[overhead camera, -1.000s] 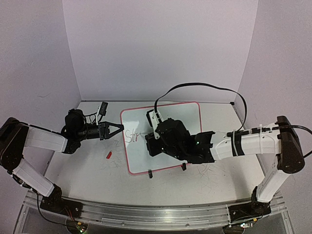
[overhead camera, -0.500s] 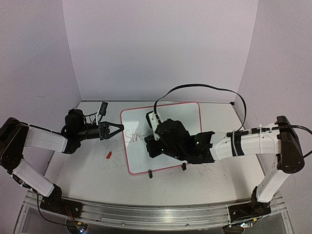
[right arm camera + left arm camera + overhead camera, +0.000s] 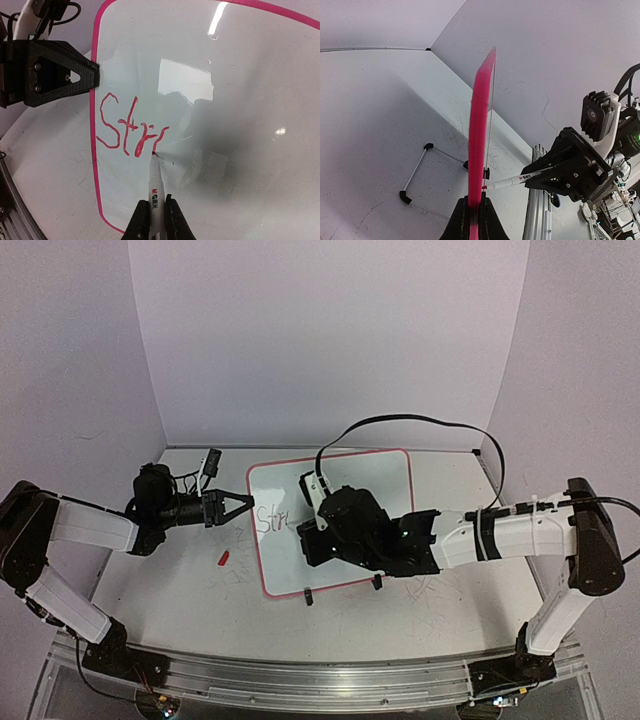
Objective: Write a sentence on the whiteboard
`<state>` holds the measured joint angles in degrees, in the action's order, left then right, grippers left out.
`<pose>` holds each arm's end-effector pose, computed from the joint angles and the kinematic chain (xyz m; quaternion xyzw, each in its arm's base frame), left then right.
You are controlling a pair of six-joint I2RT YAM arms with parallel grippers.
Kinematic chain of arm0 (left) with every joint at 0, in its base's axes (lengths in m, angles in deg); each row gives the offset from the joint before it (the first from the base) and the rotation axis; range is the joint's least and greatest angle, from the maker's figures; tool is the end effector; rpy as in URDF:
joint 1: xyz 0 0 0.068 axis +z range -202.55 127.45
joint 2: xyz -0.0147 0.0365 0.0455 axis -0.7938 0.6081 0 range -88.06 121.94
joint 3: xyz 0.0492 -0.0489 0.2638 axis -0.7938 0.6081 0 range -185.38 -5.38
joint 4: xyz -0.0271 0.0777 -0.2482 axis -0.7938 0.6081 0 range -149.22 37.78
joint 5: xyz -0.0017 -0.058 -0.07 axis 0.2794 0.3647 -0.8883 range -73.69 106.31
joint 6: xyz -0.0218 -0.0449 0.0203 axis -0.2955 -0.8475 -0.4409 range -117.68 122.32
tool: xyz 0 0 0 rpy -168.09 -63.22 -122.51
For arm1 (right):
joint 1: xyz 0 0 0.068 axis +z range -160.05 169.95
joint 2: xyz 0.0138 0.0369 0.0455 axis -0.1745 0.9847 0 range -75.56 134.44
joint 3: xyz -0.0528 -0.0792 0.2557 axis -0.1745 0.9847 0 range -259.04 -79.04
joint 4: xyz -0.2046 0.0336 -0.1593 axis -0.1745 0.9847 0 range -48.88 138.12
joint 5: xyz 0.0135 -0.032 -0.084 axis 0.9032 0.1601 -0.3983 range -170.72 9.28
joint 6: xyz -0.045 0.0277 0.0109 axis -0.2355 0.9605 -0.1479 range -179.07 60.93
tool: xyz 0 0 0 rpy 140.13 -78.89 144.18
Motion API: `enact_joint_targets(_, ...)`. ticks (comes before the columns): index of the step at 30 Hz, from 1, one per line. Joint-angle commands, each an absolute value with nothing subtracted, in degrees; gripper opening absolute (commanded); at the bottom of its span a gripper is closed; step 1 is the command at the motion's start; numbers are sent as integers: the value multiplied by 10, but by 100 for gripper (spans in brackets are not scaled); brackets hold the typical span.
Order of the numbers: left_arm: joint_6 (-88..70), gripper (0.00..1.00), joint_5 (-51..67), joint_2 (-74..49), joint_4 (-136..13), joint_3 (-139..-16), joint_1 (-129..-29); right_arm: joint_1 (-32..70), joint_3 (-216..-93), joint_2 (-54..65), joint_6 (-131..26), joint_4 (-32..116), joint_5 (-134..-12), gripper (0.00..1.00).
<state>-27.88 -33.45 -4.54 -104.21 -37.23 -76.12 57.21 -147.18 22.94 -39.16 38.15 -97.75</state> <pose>0.2509 -0.1392 0.2096 0.2401 0.6927 -0.5531 0.3957 0.1629 0.3619 0.2529 -0.2688 0.8048 0.2627 0.4595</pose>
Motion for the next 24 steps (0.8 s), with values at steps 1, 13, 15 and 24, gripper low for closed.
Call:
enact_joint_targets(1,-277,0,-351,-57,-1045,-396,-768,572,-1463,227,-380,398,-998,0)
enact_joint_targets(13,-277,0,-352,-56,-1043,-397,-768,572,-1465,225,-377,406,-1005,0)
enact_joint_targets(15,-277,0,-352,-56,-1043,-397,-769,572,-1465,225,-377,409,-1007,0)
enact_joint_targets(24,-277,0,-352,-55,-1042,-399,-768,572,-1467,218,-374,410,-1034,0)
